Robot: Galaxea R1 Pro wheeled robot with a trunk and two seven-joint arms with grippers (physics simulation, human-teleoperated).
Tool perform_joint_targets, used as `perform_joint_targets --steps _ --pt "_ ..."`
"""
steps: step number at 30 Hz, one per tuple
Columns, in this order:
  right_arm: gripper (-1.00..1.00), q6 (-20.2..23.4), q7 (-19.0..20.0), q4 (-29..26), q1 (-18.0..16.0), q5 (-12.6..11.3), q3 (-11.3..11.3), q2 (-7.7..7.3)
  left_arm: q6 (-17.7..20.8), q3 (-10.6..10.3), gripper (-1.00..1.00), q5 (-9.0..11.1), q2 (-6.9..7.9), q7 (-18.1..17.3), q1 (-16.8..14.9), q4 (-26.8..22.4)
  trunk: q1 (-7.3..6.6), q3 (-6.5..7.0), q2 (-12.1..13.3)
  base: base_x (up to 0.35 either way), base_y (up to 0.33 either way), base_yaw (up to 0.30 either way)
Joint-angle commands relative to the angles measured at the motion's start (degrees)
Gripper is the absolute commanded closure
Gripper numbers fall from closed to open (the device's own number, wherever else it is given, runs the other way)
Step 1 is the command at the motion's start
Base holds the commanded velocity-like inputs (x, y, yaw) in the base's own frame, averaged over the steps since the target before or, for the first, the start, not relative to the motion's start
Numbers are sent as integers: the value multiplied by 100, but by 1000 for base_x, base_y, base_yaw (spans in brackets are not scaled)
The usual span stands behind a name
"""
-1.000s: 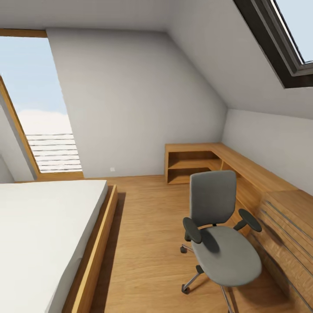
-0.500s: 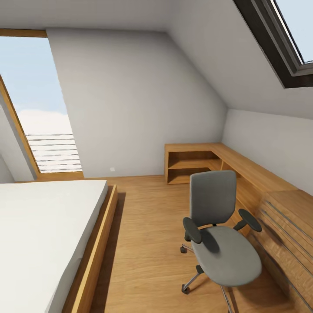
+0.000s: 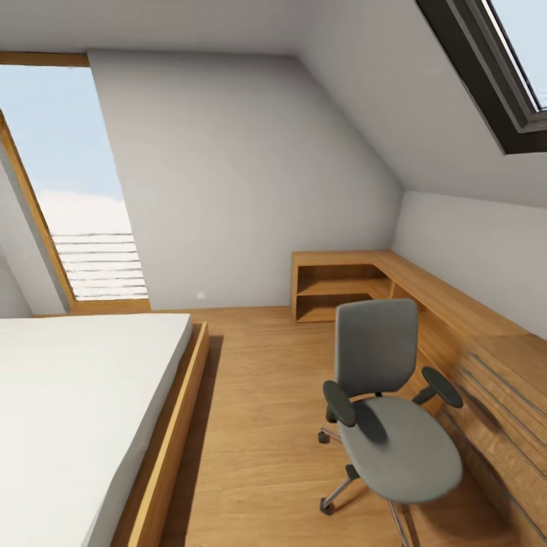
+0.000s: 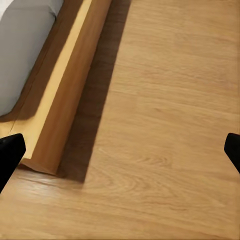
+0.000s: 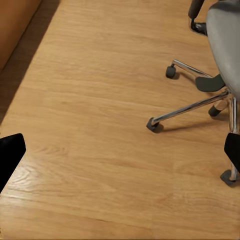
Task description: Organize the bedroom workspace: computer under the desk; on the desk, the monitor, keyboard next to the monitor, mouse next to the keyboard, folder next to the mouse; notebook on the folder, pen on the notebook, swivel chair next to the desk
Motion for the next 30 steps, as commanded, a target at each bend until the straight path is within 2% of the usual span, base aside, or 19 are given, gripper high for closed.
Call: perform_joint_targets --steps 1,15,18,24,30 --pt "-100 -13 -56 -2 -2 4 34 1 -19 -47 -100 14 3 41 -6 11 3 -11 -11 0 0 213" --pt "-100 -40 -57 16 -2 8 -48 -11 -32 -34 -100 23 0 18 -6 79 3 -11 -11 21 16 236" --pt "-100 -41 -53 22 -2 10 -45 -35 -32 -39 -100 19 -3 18 -6 80 3 -11 -11 192 154 92" --pt "-100 -46 -50 21 -2 13 -43 -173 -32 -55 -100 9 -17 18 -6 81 3 -11 -11 128 100 21" --pt "-100 -50 -50 7 -2 12 -42 -205 -32 -49 -100 14 -17 18 -7 81 3 -11 -11 80 17 3"
